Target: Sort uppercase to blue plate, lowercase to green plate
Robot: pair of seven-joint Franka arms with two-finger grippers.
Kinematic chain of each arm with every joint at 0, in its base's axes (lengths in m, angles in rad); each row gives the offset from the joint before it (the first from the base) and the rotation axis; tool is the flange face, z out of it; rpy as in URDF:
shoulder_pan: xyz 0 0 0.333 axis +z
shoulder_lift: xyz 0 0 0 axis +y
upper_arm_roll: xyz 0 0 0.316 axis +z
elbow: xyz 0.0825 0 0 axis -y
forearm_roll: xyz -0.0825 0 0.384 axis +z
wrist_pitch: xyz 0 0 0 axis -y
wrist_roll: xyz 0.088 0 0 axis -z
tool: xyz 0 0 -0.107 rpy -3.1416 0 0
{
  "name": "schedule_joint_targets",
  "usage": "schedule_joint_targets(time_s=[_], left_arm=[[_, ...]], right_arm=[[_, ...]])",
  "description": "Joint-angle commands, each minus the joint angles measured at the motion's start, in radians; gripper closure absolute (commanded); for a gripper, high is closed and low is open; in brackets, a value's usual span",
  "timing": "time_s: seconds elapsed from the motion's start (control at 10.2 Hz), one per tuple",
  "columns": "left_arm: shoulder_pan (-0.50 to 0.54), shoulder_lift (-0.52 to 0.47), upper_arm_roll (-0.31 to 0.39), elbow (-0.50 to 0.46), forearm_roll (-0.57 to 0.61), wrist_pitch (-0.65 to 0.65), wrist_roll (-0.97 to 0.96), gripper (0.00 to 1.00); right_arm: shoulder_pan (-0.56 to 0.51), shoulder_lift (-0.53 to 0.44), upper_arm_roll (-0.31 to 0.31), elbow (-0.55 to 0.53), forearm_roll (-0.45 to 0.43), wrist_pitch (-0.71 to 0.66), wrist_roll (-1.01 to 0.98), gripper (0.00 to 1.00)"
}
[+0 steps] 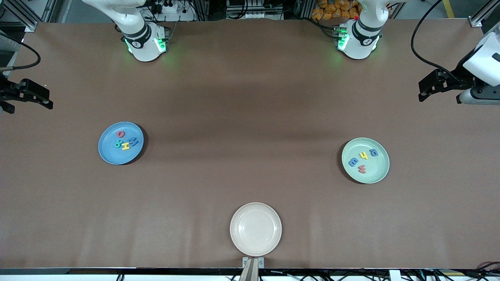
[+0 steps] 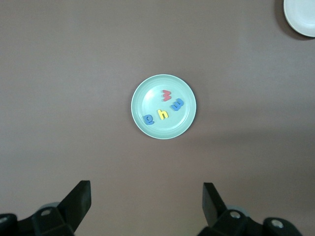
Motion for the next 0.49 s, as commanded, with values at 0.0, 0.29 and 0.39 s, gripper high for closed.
schedule_joint_targets(time_s=[0.0,0.29,0.39], left_arm=[[-0.009,0.02,0.009,0.02,0.011,-0.019,0.019,0.0],[-0.009,0.021,0.007,0.02,0.01,-0.019,0.01,0.0],[-0.01,0.021,0.006,0.021,0.009,-0.019,0.01,0.0]], right_arm=[[-0.008,0.002,0.005,0.015,0.006,-0.012,0.0,0.0],[-0.008,0.002,0.005,0.015,0.006,-0.012,0.0,0.0],[-0.008,0.002,0.005,0.015,0.006,-0.012,0.0,0.0]])
